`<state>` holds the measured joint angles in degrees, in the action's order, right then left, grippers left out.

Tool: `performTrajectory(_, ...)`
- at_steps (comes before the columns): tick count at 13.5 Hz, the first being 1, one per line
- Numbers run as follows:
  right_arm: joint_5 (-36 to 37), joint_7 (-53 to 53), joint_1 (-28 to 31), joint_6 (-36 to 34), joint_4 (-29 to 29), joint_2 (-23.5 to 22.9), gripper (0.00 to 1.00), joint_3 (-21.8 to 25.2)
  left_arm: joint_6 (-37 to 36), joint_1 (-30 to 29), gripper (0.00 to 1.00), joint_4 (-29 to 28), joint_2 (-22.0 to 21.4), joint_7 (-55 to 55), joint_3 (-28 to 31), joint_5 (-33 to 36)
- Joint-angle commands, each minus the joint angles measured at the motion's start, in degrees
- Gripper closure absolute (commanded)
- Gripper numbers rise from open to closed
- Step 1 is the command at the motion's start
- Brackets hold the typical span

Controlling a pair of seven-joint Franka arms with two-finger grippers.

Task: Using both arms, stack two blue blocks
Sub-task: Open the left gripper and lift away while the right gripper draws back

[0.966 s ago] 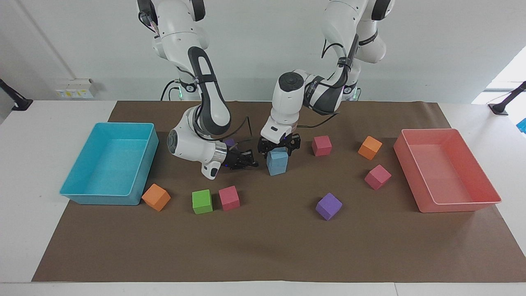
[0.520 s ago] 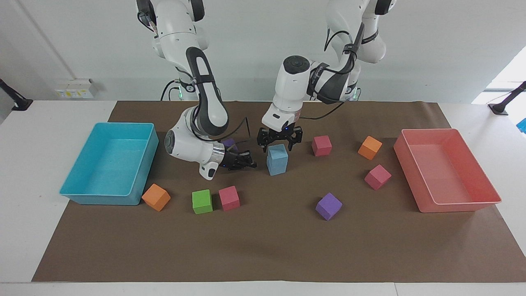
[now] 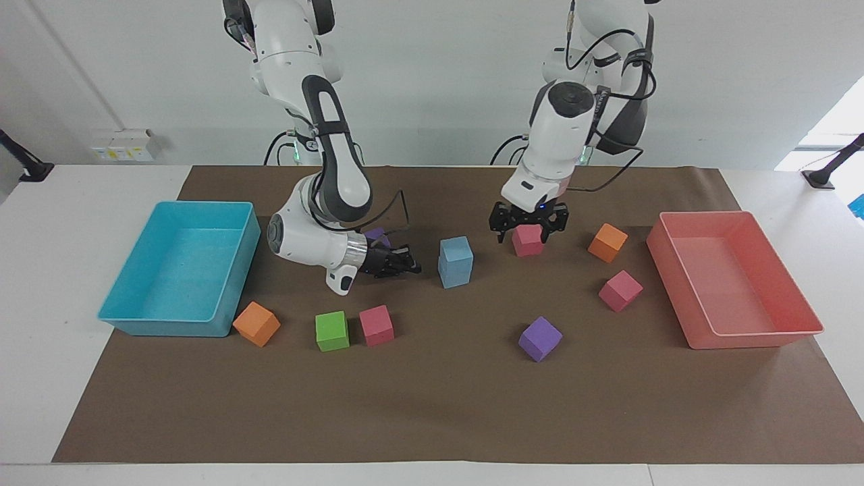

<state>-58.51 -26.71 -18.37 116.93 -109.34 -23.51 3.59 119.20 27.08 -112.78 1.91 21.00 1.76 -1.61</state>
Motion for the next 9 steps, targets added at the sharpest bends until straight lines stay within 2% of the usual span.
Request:
performTrajectory(1,-0.8,0.3,0.7,-0.8,0.6,2.0,1.00,0.2,-0.5,-5.9,0.00,-5.4,-5.3,-7.5,-0.6,-0.2)
performTrajectory(2,-0.6,1.8,0.8,-0.7,0.5,3.1,1.00,0.6,-1.1,-8.3,0.00,-5.1,-6.0,-11.2,-0.6,-0.2)
performTrajectory(4,5.4,8.2,1.1,-0.3,1.7,5.1,1.00,1.1,-4.0,-12.0,0.00,-2.8,-6.2,-17.9,0.0,-0.3)
performTrajectory(5,9.7,11.8,1.2,-0.4,3.3,5.9,0.94,1.2,-6.2,-14.0,0.00,0.0,-6.0,-19.9,0.0,-0.3)
performTrajectory(7,17.4,16.9,1.7,-0.3,4.2,7.8,0.64,1.2,-11.4,-16.9,0.00,6.5,-4.9,-23.4,0.2,-0.3)
performTrajectory(8,19.9,17.6,1.7,-0.3,4.6,8.3,0.41,1.2,-14.1,-17.8,0.00,9.5,-4.3,-25.1,0.2,-0.2)
performTrajectory(9,22.2,18.4,2.0,-0.4,4.6,8.7,0.09,1.4,-16.4,-18.9,0.00,12.7,-3.7,-26.4,0.2,-0.2)
